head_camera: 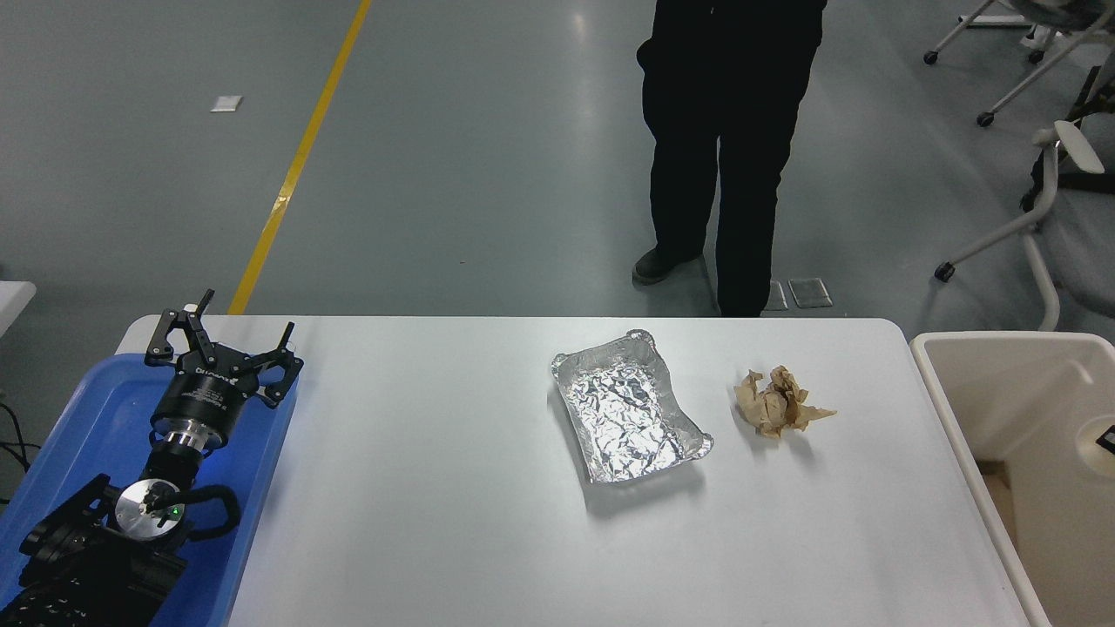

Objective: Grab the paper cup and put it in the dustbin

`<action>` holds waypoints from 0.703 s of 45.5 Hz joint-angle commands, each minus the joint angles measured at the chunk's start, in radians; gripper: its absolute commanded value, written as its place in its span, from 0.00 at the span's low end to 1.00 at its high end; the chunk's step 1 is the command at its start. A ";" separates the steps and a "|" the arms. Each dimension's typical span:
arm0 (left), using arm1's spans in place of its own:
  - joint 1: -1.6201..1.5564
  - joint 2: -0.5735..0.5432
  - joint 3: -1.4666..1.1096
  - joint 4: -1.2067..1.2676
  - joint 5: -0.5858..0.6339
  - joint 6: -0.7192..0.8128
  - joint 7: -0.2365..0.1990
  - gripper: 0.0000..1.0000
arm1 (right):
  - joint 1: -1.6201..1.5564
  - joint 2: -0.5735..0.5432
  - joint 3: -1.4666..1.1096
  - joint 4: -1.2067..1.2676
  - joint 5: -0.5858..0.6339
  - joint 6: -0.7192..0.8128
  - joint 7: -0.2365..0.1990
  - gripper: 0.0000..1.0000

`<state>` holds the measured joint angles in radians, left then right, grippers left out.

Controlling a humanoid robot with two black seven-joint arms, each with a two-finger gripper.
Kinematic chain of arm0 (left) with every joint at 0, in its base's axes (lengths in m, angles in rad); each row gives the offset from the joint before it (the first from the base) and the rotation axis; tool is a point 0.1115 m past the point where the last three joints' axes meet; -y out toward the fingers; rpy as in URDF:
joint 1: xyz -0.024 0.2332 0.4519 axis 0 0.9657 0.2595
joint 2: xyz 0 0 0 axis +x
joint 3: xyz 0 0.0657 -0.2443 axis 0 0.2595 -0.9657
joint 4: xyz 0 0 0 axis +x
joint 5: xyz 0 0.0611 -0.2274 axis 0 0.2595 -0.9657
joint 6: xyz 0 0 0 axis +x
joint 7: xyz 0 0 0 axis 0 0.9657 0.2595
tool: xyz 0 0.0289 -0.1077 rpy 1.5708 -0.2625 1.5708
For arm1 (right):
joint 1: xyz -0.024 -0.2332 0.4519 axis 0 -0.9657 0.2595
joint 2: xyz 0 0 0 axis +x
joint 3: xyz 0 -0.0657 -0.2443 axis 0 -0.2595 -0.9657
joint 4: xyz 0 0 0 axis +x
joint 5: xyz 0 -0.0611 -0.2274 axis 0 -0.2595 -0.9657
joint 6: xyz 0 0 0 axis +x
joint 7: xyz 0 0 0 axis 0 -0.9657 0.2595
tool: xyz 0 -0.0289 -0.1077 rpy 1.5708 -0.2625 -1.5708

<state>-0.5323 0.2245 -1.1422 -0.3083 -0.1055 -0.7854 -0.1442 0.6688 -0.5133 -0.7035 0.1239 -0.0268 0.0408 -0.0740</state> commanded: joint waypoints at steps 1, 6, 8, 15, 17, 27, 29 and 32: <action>0.000 -0.001 -0.001 0.000 0.000 0.000 0.000 0.99 | -0.043 0.016 0.021 -0.035 -0.001 -0.027 0.005 0.00; 0.000 0.001 -0.001 0.000 0.000 0.000 0.000 0.99 | -0.037 0.019 0.021 -0.035 -0.005 -0.035 0.005 0.03; 0.000 0.001 0.001 0.000 0.000 0.000 0.000 0.99 | -0.031 0.019 0.021 -0.036 -0.004 -0.047 0.005 0.26; 0.000 -0.001 0.001 0.000 0.000 0.000 0.000 0.99 | -0.029 0.022 0.038 -0.029 0.007 -0.148 0.005 0.75; 0.000 0.001 -0.001 0.000 0.000 0.000 0.000 0.99 | -0.031 0.022 0.041 -0.027 0.007 -0.156 0.005 0.84; 0.000 0.001 0.001 0.000 0.000 0.000 0.000 0.99 | -0.028 0.021 0.042 -0.020 0.008 -0.156 0.005 0.85; 0.000 0.001 -0.001 0.000 0.001 0.000 0.000 0.99 | -0.028 0.019 0.042 -0.020 0.008 -0.156 0.005 0.85; 0.000 -0.001 -0.001 0.000 0.000 0.000 0.000 0.99 | -0.021 0.018 0.042 -0.015 0.008 -0.156 0.005 0.85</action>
<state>-0.5323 0.2248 -1.1421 -0.3083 -0.1058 -0.7854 -0.1442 0.6403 -0.4931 -0.6656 0.1015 -0.0201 -0.0977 -0.0692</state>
